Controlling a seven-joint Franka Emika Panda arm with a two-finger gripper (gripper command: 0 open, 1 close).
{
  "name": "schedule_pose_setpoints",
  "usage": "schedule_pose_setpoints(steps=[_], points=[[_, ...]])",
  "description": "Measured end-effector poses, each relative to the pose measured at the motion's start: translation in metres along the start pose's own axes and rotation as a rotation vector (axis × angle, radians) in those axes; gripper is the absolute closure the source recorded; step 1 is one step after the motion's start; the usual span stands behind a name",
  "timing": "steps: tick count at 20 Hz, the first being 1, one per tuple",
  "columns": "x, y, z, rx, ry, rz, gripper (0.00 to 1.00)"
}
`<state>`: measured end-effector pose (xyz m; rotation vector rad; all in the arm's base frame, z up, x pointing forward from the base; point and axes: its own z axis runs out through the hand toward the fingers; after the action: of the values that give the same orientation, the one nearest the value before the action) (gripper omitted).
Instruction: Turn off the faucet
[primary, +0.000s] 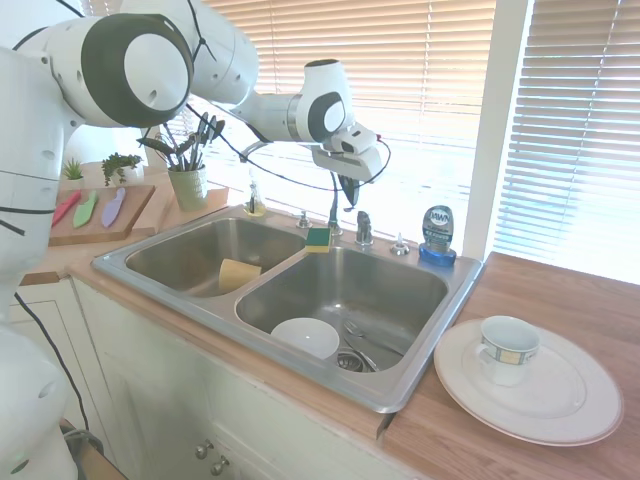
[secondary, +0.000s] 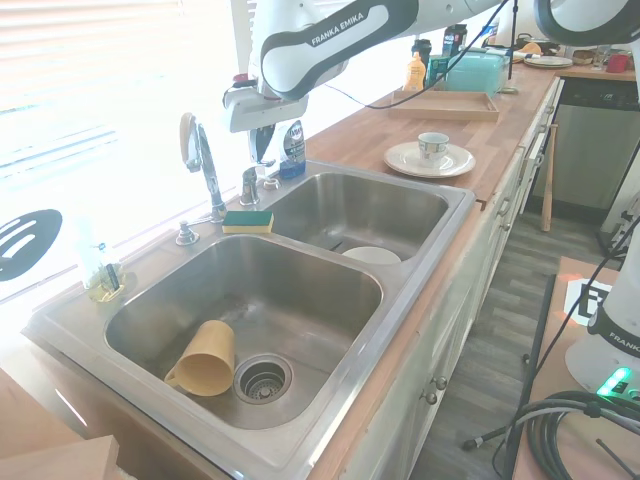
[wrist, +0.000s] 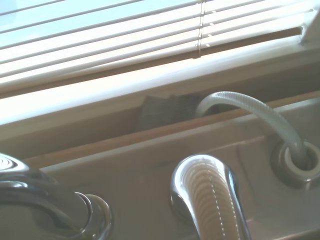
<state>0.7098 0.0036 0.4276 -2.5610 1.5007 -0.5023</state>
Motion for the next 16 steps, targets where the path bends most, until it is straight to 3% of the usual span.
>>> schedule_pose_setpoints(steps=[7,16], points=[[-0.002,0.004,-0.007,-0.021,-0.014,0.002,1.00],[-0.025,0.036,-0.053,-0.116,-0.080,-0.003,1.00]])
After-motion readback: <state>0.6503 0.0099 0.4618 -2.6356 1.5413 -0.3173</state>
